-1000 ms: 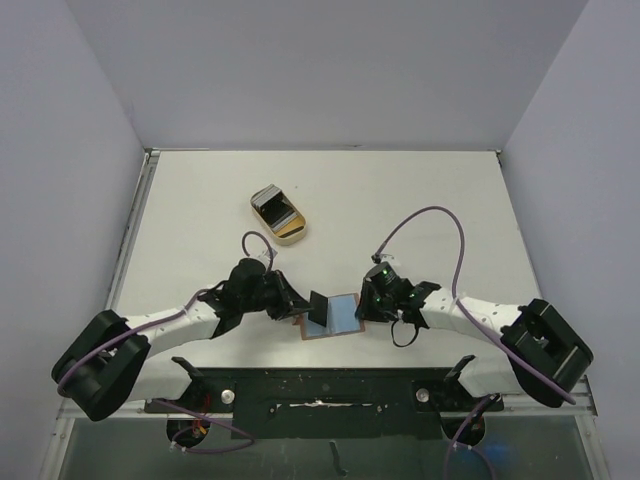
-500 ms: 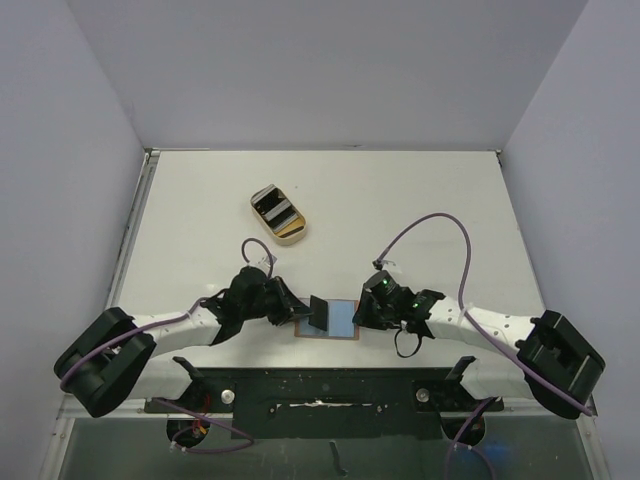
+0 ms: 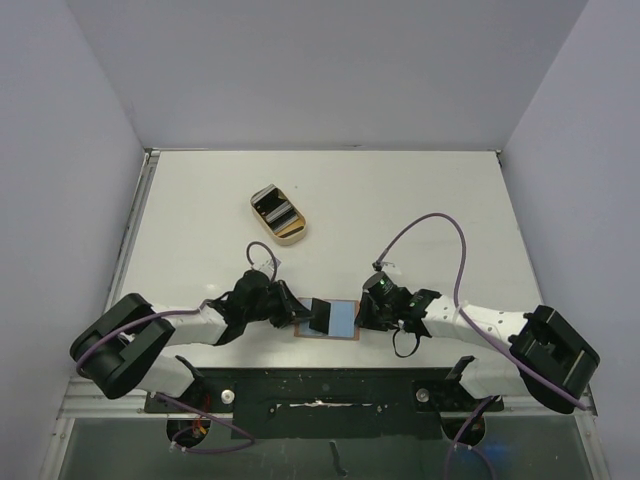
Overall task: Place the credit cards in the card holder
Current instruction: Insert the credit card into the card holder.
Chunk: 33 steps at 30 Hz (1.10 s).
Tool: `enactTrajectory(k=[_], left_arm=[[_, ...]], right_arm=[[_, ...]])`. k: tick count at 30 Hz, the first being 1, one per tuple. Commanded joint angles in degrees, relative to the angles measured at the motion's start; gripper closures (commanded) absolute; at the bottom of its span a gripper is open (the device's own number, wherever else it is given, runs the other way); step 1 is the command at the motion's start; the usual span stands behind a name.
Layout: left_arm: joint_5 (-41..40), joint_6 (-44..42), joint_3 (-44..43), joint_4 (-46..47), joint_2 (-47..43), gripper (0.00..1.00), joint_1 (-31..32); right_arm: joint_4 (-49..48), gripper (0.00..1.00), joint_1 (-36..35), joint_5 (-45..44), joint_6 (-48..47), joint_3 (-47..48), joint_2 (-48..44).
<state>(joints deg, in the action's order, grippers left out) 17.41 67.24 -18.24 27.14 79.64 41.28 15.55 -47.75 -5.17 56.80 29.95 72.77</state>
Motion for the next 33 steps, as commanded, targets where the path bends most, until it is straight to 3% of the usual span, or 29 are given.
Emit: enactTrajectory(k=[1,14,25,33], left_arm=[[0.04,-2.67,-0.82,3.26,2.00,1.00,0.30],[-3.57,-3.08,-1.89,-4.48,-0.13,1.00,1.00],[-2.74,-3.13,-2.04,0.98,5.87,1.00,2.57],[-3.58,-3.75,-2.96,-0.64,6.25,1.00,2.67]], right_arm=[[-1.21,0.78,-0.74,-2.25,-0.64,1.28,0.42],[-1.86,0.82,-0.84,-2.42,-0.63,0.75,0.54],[-2.16,0.82,-1.21,-2.32,-0.03,0.05,0.18],[-2.33,0.82,-1.23,-2.22,-0.28,-0.07,0.26]])
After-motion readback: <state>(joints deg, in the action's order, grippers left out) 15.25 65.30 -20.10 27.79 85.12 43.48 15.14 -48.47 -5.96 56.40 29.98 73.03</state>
